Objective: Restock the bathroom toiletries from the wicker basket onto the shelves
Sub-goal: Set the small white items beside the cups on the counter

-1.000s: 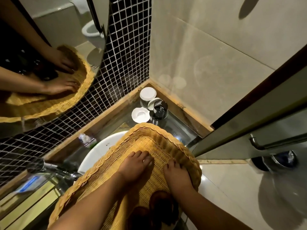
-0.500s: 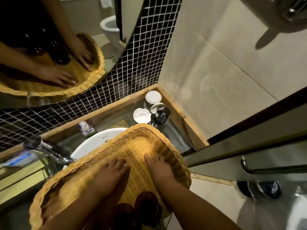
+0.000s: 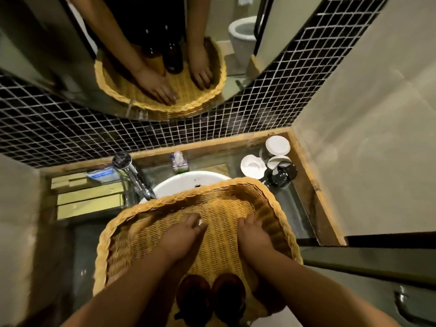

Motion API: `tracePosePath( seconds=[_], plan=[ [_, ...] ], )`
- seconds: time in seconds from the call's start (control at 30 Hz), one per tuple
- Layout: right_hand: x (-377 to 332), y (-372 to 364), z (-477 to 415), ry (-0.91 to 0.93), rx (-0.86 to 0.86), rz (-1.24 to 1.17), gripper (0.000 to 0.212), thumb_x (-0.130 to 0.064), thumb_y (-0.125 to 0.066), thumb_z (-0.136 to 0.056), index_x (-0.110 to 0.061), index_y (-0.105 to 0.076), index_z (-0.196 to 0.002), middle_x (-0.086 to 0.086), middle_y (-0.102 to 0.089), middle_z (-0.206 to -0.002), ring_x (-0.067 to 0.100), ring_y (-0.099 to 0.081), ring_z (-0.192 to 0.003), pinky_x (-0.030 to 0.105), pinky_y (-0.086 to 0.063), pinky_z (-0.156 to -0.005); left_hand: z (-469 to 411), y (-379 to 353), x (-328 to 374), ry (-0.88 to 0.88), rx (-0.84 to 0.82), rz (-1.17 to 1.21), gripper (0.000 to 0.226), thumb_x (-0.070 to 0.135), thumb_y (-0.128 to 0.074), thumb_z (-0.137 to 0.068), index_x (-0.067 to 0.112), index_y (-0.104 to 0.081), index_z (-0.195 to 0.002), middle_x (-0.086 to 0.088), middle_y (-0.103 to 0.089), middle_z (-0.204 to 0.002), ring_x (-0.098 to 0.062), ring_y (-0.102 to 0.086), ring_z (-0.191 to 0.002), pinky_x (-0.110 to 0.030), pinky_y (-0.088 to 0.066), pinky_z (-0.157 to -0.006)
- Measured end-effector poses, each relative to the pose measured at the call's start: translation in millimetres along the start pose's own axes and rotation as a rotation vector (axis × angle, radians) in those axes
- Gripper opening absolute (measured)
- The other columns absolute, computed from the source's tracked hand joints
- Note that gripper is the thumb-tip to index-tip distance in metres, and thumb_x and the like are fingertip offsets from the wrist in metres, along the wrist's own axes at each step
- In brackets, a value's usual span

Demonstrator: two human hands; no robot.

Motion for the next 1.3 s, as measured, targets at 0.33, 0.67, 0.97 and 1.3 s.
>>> tracePosePath(
  seconds=[0.33, 0.67, 0.97, 1.3],
  plan=[
    [-38.5, -2.5, -29.4, 0.376, 0.065, 0.163, 0.067, -0.021, -0.06, -0.093, -0.014, -0.026, -0.151, 0.014, -0.022, -0.159, 0.033, -0.023, -0.144, 0.045, -0.039, -0.107, 17.6, -16.6, -8.7, 0.227, 0.058, 0.052, 0.08, 0.019, -0.059, -0.093, 0.024, -0.009, -0.156, -0.01, -0.013, -0.161, -0.03, -0.018, -0.144, -0.039, -0.045, -0.101],
    [-34.2, -4.2, -9.9, 0.327, 0.111, 0.154, 0.057, -0.011, -0.057, -0.092, -0.011, -0.035, -0.144, 0.014, -0.036, -0.148, 0.035, -0.026, -0.137, 0.044, -0.047, -0.094, 16.2, -4.5, 10.4, 0.118, 0.137, -0.008, 0.066, 0.029, -0.064, -0.092, 0.029, -0.03, -0.149, -0.013, -0.03, -0.153, -0.032, -0.028, -0.139, -0.04, -0.045, -0.099],
    [-7.5, 95.9, 19.1, 0.265, 0.386, 0.153, 0.044, -0.014, -0.043, -0.097, -0.016, -0.044, -0.141, 0.017, -0.038, -0.144, 0.038, -0.032, -0.129, 0.048, -0.043, -0.099, -24.0, 112.7, 23.6, 0.092, 0.347, 0.205, 0.045, 0.033, -0.049, -0.101, 0.029, -0.035, -0.143, -0.005, -0.033, -0.148, -0.028, -0.038, -0.132, -0.042, -0.038, -0.108],
    [63.0, 149.2, 20.0, 0.063, 0.515, 0.08, 0.049, -0.008, -0.05, -0.093, -0.016, -0.044, -0.141, 0.015, -0.037, -0.146, 0.037, -0.034, -0.126, 0.044, -0.045, -0.096, -106.4, 187.1, 61.9, -0.026, 0.263, -0.1, 0.059, 0.006, -0.058, -0.09, 0.016, -0.035, -0.144, -0.013, -0.029, -0.142, -0.033, -0.036, -0.127, -0.047, -0.047, -0.099]
  ],
)
Point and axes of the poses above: each hand's wrist, its own z-axis away from the middle knuckle, its own y-axis out of the back of the hand, x = y × z, the point moved 3 cm from there along -z, towards the middle knuckle
